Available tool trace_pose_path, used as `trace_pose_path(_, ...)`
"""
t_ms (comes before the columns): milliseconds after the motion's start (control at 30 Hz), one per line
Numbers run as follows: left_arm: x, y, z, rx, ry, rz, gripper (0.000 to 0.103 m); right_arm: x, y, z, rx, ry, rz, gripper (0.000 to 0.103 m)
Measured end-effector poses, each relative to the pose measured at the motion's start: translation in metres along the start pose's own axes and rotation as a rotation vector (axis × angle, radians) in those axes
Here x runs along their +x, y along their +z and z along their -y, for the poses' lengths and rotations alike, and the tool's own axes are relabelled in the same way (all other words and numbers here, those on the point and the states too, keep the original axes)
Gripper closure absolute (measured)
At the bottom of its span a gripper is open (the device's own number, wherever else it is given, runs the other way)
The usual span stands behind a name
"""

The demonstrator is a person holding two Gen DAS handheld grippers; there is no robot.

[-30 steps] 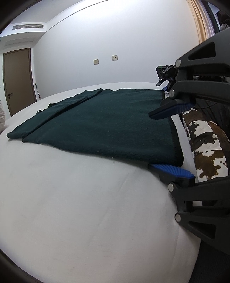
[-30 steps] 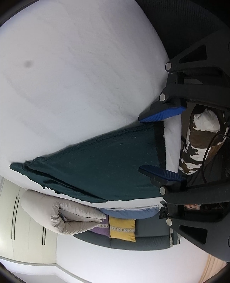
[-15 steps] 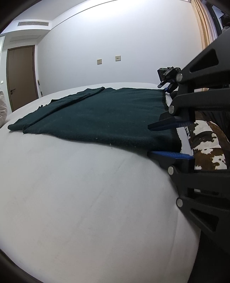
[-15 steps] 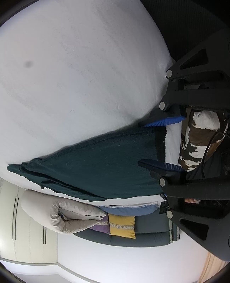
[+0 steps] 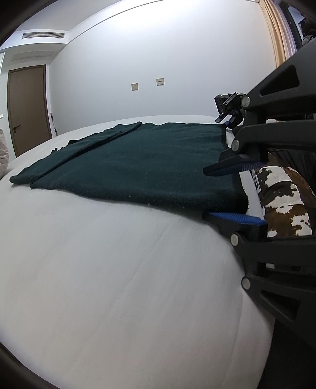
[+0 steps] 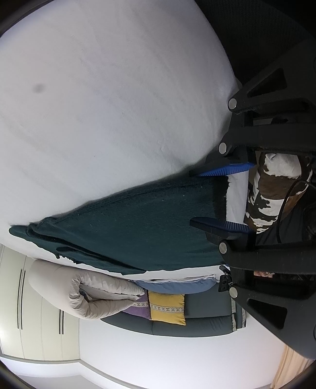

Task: Fold small clothes
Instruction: 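Grasp the hem with the right tool while the left tool holds, lift toward the collar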

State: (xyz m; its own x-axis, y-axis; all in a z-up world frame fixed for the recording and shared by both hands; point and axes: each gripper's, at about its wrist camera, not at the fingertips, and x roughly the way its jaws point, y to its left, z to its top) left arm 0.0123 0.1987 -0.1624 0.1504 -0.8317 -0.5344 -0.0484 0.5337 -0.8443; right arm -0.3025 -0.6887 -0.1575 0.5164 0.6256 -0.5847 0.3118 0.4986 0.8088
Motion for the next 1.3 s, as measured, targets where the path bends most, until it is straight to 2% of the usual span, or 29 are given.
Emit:
trace_pose_path(67, 0.002, -0.001, 0.001, 0.011, 0.016, -0.01, 0.082, 0.001, 0.0, -0.001, -0.01, -0.009, -0.006, 0.076)
trace_pose_path(100, 0.003, -0.002, 0.0, 0.013, 0.022, -0.013, 0.091, 0.003, 0.0, -0.002, -0.016, -0.018, -0.011, 0.082)
trace_pose_path(133, 0.006, -0.002, 0.0, 0.012, 0.035, -0.018, 0.096, 0.005, -0.001, -0.002, -0.02, -0.025, -0.016, 0.087)
trace_pose_path(200, 0.007, -0.004, -0.001, 0.008, 0.028, -0.009, 0.096, 0.006, -0.001, -0.003, -0.026, -0.028, -0.016, 0.096)
trace_pose_path(600, -0.007, -0.007, 0.003, 0.006, -0.007, 0.075, 0.097, -0.002, 0.006, -0.026, -0.081, -0.027, 0.05, 0.098)
trace_pose_path(867, -0.019, -0.005, 0.028, 0.033, -0.072, 0.11, 0.097, -0.008, 0.014, -0.044, -0.095, 0.036, 0.068, 0.098)
trace_pose_path(1100, -0.027, 0.013, 0.061, 0.06, -0.151, 0.151, 0.097, -0.019, 0.031, -0.087, -0.148, 0.099, 0.098, 0.098)
trace_pose_path(1300, -0.03, 0.043, 0.088, 0.08, -0.199, 0.183, 0.097, -0.027, 0.065, -0.126, -0.178, 0.129, 0.146, 0.098)
